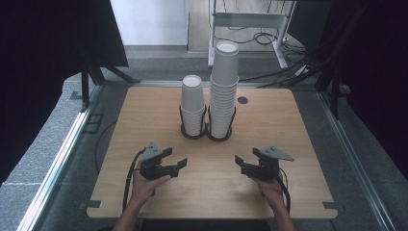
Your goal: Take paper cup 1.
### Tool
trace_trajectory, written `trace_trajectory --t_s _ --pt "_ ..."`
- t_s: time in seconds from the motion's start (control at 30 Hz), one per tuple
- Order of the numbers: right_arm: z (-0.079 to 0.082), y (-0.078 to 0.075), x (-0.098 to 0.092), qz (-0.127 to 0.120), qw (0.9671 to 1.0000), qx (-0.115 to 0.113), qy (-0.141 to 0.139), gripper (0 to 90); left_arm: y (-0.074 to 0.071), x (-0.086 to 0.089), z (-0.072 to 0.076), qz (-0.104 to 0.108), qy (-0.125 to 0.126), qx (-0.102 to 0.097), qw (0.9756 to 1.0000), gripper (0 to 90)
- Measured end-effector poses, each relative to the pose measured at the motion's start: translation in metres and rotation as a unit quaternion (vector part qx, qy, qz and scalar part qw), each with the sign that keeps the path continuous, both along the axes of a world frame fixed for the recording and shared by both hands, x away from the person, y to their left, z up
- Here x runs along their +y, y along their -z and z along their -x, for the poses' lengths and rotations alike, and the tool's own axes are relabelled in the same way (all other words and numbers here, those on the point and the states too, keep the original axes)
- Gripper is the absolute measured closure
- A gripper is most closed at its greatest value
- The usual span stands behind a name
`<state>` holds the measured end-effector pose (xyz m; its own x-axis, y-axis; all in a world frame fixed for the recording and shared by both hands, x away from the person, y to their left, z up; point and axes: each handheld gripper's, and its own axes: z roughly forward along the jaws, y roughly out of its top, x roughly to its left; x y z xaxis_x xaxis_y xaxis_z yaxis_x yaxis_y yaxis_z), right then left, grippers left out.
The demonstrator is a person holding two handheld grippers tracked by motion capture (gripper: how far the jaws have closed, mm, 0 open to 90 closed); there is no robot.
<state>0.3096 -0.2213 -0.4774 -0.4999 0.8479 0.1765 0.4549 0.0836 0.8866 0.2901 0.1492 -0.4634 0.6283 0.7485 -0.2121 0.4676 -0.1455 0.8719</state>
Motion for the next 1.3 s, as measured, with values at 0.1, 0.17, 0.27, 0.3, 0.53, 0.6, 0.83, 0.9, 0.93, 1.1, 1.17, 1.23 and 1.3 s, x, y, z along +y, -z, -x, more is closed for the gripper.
trace_trajectory --t_s 0.1,0.17,0.27,0.3,0.53,0.6,0.83,0.9,0.93,1.1,1.17,1.23,1.3 --pt "0.002 -0.001 -0.001 0.005 0.9999 -0.008 -0.010 18.4 -0.001 0.001 0.001 0.001 -0.004 0.000 1.0000 21.5" --pt "0.002 0.002 -0.002 0.005 0.9998 -0.012 -0.015 20.0 -0.001 0.002 0.001 0.000 -0.009 0.001 1.0000 20.8" --pt "0.003 0.004 -0.003 0.005 0.9997 -0.015 -0.018 23.4 -0.001 0.002 0.000 -0.004 -0.010 0.002 0.9999 19.1" --pt "0.003 0.004 -0.003 0.008 0.9996 -0.016 -0.020 24.3 -0.002 0.002 0.000 -0.002 -0.009 0.002 1.0000 18.7" --pt "0.002 0.004 -0.004 0.014 0.9995 -0.012 -0.026 34.6 -0.002 0.003 0.001 0.000 -0.002 -0.003 1.0000 17.6" --pt "0.003 0.003 -0.003 0.012 0.9994 -0.015 -0.028 37.5 -0.002 0.002 0.002 -0.004 0.002 -0.002 1.0000 17.6" --pt "0.001 -0.003 0.000 -0.020 0.9987 -0.017 -0.043 46.5 -0.006 0.007 0.002 0.000 -0.001 -0.006 1.0000 17.0" --pt "0.001 -0.003 0.000 -0.020 0.9986 -0.019 -0.045 49.1 -0.005 0.009 0.001 0.002 -0.005 -0.003 1.0000 17.0" --pt "0.001 -0.004 0.000 -0.025 0.9983 -0.022 -0.047 50.8 -0.005 0.010 0.001 0.001 -0.005 -0.002 1.0000 17.0" --pt "0.001 -0.008 0.007 -0.023 0.9963 -0.040 -0.073 58.6 -0.009 0.009 0.002 0.001 -0.006 -0.007 1.0000 16.6" --pt "0.000 -0.009 0.012 -0.020 0.9955 -0.044 -0.082 61.7 -0.011 0.008 0.000 -0.001 -0.007 -0.009 0.9999 16.3" --pt "-0.002 -0.011 0.015 -0.020 0.9948 -0.046 -0.089 64.2 -0.012 0.007 -0.002 -0.002 -0.006 -0.010 0.9999 16.3" --pt "-0.004 -0.012 0.019 -0.017 0.9943 -0.047 -0.094 66.1 -0.013 0.007 -0.004 0.000 -0.005 -0.010 0.9999 16.3"
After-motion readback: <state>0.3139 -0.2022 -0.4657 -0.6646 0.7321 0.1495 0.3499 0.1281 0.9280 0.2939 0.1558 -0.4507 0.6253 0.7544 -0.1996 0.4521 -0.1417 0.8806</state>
